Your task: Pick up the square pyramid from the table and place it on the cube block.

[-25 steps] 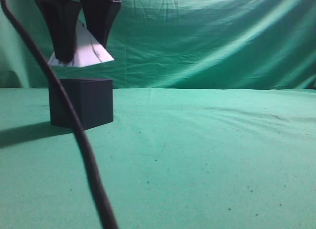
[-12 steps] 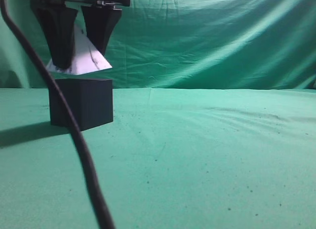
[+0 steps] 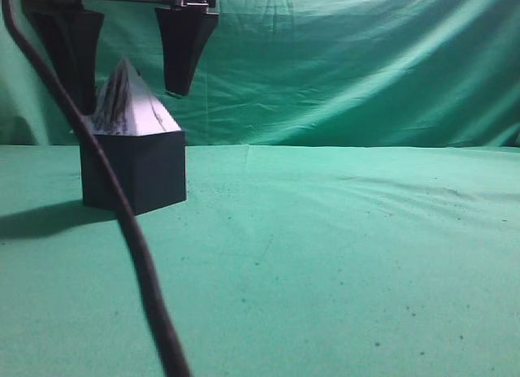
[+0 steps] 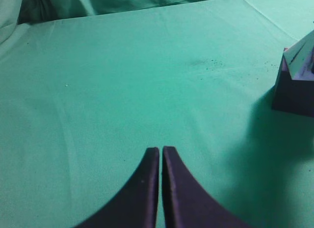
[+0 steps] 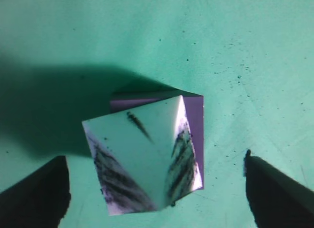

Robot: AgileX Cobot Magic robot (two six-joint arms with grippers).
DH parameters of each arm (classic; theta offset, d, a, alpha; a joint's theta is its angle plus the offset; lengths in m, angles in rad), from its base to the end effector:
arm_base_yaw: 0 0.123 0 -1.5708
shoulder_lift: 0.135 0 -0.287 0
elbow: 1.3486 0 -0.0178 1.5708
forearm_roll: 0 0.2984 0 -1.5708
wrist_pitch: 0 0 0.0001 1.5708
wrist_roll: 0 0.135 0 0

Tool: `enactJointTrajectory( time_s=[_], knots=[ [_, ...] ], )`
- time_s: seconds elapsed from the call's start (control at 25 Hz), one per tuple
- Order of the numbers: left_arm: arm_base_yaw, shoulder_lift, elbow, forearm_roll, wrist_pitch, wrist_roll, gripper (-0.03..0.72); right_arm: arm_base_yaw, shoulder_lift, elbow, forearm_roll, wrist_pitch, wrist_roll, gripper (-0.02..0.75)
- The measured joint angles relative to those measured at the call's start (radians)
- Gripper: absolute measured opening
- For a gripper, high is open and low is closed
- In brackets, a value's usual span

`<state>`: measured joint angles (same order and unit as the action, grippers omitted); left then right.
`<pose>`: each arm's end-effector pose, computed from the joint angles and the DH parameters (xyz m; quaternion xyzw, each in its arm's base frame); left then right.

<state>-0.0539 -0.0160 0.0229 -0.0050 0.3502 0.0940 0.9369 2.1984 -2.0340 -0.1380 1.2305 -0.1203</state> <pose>0.1409 -0.0078 0.1627 0.0575 0.7937 0.0100 0.6055 0.3294 0.4185 0.1961 -0.5111 0.8468 -0.0100 0.1469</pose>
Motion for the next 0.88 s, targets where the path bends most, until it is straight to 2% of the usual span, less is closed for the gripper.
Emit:
enactJointTrajectory(
  time_s=[0.12, 0.32, 0.48, 0.52, 0.56, 0.72, 0.88],
  knots=[
    [0.000, 0.000, 0.000, 0.000, 0.000, 0.000, 0.000, 0.000, -0.028, -0.008, -0.004, 0.011, 0.000, 0.629],
    [0.000, 0.000, 0.000, 0.000, 0.000, 0.000, 0.000, 0.000, -0.132, -0.065, -0.004, 0.012, 0.009, 0.392],
    [0.000, 0.000, 0.000, 0.000, 0.000, 0.000, 0.000, 0.000, -0.257, -0.070, -0.006, 0.022, 0.035, 0.099],
    [0.000, 0.000, 0.000, 0.000, 0.000, 0.000, 0.000, 0.000, -0.292, -0.070, -0.006, 0.026, 0.042, 0.058],
    [0.000, 0.000, 0.000, 0.000, 0.000, 0.000, 0.000, 0.000, -0.328, -0.067, -0.008, 0.028, 0.054, 0.034],
    [0.000, 0.000, 0.000, 0.000, 0.000, 0.000, 0.000, 0.000, -0.484, 0.004, -0.022, 0.037, 0.085, 0.048],
    [0.000, 0.000, 0.000, 0.000, 0.000, 0.000, 0.000, 0.000, -0.648, 0.179, -0.070, 0.038, 0.132, 0.048]
  ],
)
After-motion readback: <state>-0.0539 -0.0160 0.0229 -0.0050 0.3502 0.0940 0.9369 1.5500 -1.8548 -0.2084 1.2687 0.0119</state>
